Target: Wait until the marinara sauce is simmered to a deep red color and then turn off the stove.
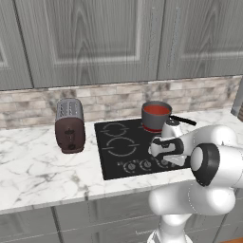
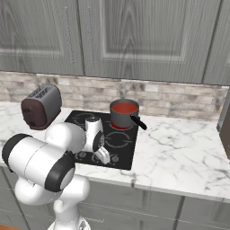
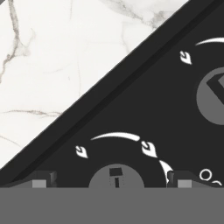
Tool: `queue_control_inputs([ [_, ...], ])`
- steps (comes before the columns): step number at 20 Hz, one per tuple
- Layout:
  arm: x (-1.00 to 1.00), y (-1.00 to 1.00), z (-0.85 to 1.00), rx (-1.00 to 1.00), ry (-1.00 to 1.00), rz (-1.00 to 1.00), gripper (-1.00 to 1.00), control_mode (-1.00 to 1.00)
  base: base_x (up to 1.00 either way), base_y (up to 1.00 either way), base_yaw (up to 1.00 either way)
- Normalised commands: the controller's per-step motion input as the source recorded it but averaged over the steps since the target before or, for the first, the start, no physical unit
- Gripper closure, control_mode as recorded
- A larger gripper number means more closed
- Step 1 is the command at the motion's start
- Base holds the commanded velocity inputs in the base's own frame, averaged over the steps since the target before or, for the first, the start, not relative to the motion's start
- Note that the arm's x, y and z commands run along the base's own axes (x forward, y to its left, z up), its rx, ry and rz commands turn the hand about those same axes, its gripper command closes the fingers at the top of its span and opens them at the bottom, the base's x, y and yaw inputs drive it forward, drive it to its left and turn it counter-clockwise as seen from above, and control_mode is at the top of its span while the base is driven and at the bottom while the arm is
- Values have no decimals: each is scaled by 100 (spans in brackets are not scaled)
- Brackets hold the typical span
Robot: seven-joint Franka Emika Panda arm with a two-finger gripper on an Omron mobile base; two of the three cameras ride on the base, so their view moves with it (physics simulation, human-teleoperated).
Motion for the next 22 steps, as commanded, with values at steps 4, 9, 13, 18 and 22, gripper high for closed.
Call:
queue_control_inputs([
  [4,0,0,0,0,0,0,-100,-100,0,0,0],
  [9,0,0,0,0,0,0,-100,-100,0,0,0],
  [13,0,0,0,0,0,0,-100,-100,0,0,0],
  [18,0,0,0,0,0,0,-100,-100,0,0,0],
  [22,0,0,0,0,0,0,-100,-100,0,0,0],
])
